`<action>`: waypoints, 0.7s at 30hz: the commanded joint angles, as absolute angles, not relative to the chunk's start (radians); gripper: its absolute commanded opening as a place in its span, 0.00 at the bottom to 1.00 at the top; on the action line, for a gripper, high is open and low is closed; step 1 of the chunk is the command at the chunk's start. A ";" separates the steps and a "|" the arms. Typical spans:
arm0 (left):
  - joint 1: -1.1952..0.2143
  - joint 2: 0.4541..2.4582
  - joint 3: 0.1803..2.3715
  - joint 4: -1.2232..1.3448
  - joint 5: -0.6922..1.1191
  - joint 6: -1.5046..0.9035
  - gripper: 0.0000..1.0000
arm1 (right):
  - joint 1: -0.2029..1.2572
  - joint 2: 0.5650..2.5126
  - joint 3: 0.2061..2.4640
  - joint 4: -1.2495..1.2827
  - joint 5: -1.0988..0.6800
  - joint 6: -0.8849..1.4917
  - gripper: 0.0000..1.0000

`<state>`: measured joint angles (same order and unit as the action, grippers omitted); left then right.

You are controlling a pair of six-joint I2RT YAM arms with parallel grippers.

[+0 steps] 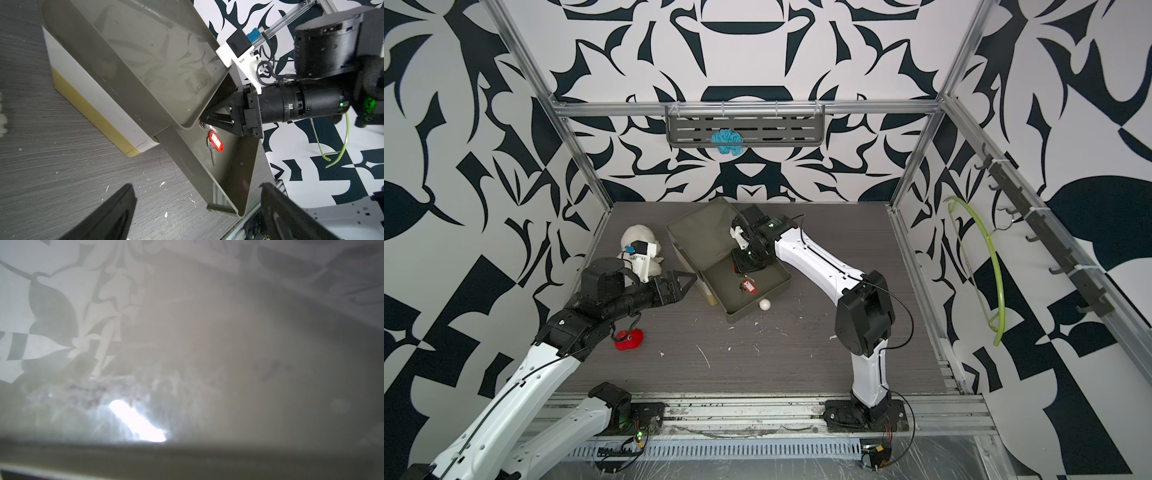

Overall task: Take the keys out of the drawer
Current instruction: Pick up the key from the drawer.

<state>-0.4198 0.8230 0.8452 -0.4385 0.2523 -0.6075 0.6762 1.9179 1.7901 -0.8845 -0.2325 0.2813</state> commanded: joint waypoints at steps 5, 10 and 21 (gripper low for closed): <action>-0.416 0.834 0.828 -0.426 0.246 -0.623 0.99 | 0.674 1.875 1.785 -0.911 -0.191 0.265 0.17; -0.416 0.838 0.830 -0.421 0.240 -0.627 0.99 | 0.675 1.858 1.783 -0.911 -0.172 0.262 0.09; -0.416 0.891 0.856 -0.376 0.286 -0.633 0.99 | 0.653 1.720 1.731 -0.905 -0.146 0.282 0.04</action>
<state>-0.4198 0.8753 0.8413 -0.4160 0.2573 -0.6323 0.6643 1.7882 1.7412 -0.9031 -0.1619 0.2695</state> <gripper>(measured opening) 0.992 0.057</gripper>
